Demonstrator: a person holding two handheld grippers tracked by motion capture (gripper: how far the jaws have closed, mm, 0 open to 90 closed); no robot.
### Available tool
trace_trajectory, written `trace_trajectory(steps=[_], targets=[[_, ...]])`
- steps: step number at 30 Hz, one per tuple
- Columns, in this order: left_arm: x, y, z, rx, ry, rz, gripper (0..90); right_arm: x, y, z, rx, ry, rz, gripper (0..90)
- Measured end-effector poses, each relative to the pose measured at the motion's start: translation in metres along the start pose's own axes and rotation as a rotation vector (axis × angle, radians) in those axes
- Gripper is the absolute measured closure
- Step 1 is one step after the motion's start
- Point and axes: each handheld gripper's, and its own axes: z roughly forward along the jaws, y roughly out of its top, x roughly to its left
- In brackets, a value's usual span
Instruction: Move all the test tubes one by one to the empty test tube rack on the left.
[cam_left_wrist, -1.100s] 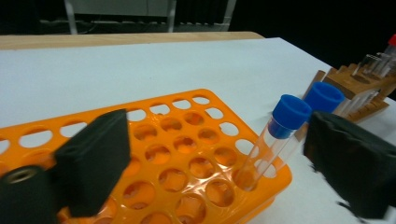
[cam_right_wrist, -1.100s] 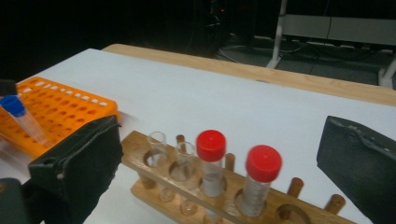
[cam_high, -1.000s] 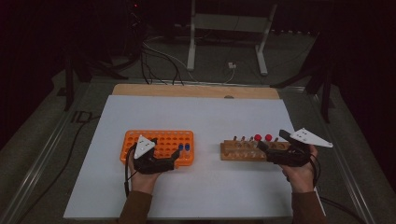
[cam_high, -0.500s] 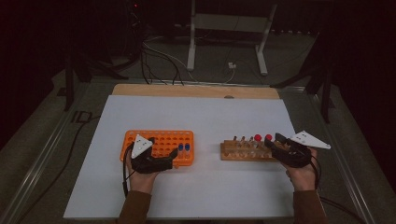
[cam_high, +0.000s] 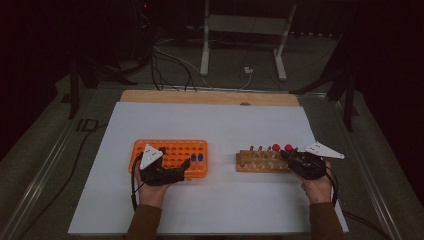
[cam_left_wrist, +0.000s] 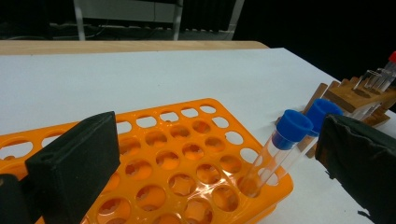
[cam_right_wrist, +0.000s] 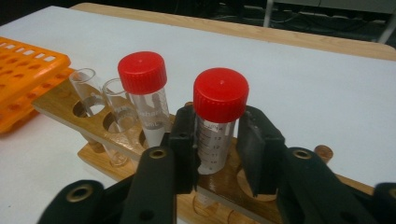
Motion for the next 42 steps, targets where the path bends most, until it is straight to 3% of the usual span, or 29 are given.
trace_trajectory(steps=[10, 33, 39, 42], targets=[[-0.002, 0.0, 0.001, 0.008, 0.003, 0.007, 0.5, 0.001, 0.002, -0.003, -0.019, 0.008, -0.001, 74.1], [-0.007, 0.003, 0.001, 0.006, 0.008, 0.042, 0.5, 0.015, 0.036, -0.041, -0.162, -0.022, -0.042, 74.4], [-0.009, 0.006, -0.002, -0.008, 0.006, 0.045, 0.5, 0.022, 0.044, -0.049, -0.164, 0.001, -0.06, 74.3], [-0.012, 0.009, -0.004, -0.019, 0.002, 0.058, 0.7, 0.025, 0.045, -0.049, -0.148, 0.048, -0.068, 74.3]])
